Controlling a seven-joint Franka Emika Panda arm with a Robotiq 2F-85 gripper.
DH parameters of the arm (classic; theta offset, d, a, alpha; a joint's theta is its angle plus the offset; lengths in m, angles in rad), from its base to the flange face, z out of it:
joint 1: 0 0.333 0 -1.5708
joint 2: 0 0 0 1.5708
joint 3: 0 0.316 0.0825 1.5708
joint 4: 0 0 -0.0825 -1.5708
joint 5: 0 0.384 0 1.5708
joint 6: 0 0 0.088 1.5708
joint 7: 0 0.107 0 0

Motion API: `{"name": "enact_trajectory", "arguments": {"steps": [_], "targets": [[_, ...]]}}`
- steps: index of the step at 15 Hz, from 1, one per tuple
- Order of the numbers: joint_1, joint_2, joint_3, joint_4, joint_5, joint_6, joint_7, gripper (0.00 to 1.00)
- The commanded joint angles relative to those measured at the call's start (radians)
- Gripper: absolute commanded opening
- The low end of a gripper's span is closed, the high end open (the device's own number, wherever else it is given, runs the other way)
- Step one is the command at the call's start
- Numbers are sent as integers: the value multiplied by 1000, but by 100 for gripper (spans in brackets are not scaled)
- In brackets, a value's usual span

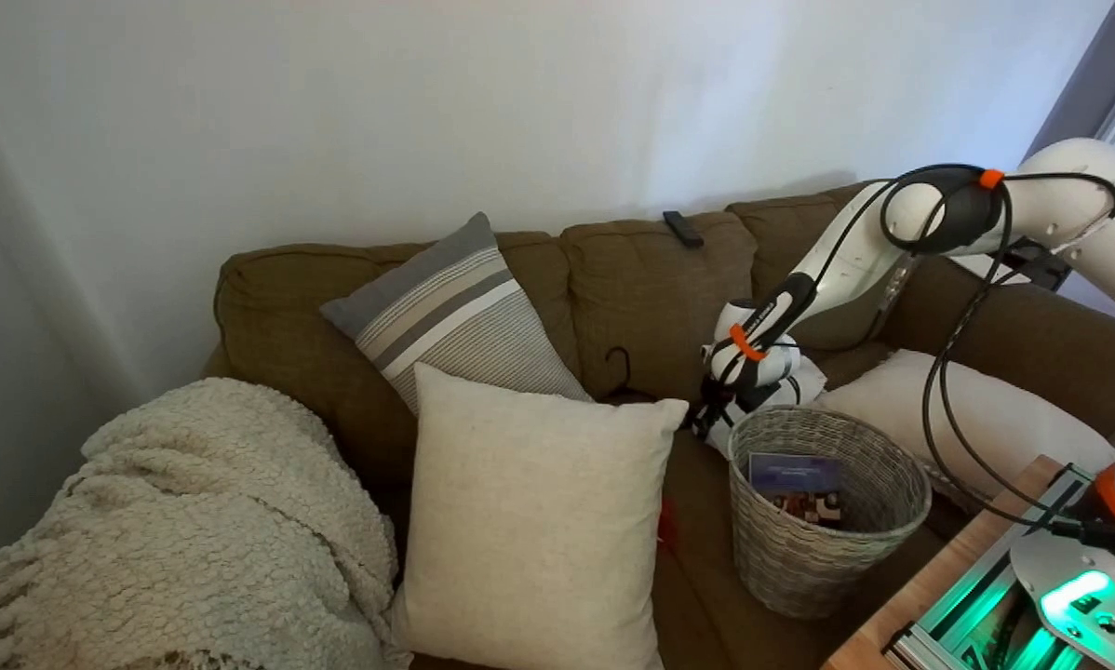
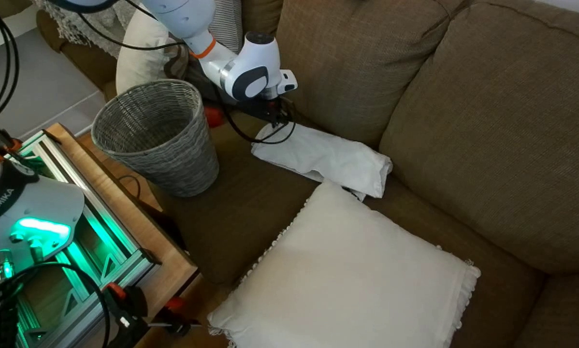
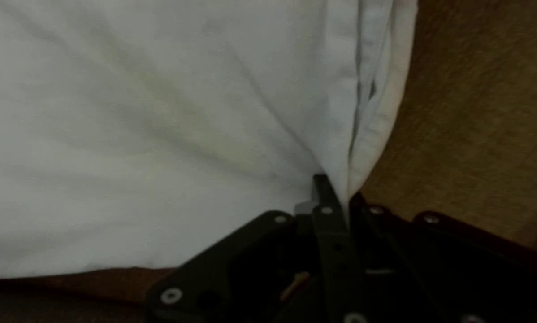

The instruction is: Unfold the white towel on the sofa twice then move it to the left.

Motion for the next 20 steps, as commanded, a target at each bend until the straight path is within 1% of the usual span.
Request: {"name": "enact_trajectory", "arguments": {"steps": [1,4,7,8,9,10,11,12,13,14,15,16,17,18,19,20], "targets": [[-186,-117,189,-206,11,41,-158,2],[-332,-138,345,-282,26,-1,-269,2],[-453,-124,476,-336,49,-55,-375,2],[-470,-126,494,-349,58,-83,-397,32],[-480,-124,502,-355,68,-100,-411,34],[-477,-133,493,-361,77,-101,-410,40],[-478,-139,484,-364,80,-94,-415,48],[-481,-165,468,-376,74,-70,-421,55],[-512,-187,475,-390,72,-71,-446,64],[-581,-217,510,-420,78,-73,-490,70],[-630,-245,530,-448,81,-49,-526,77],[-682,-263,562,-471,84,4,-569,86],[-734,-281,590,-488,83,40,-602,92],[-795,-304,624,-505,66,58,-647,100],[-838,-348,639,-521,30,32,-700,100],[-733,-274,590,-439,64,29,-630,89]]}}
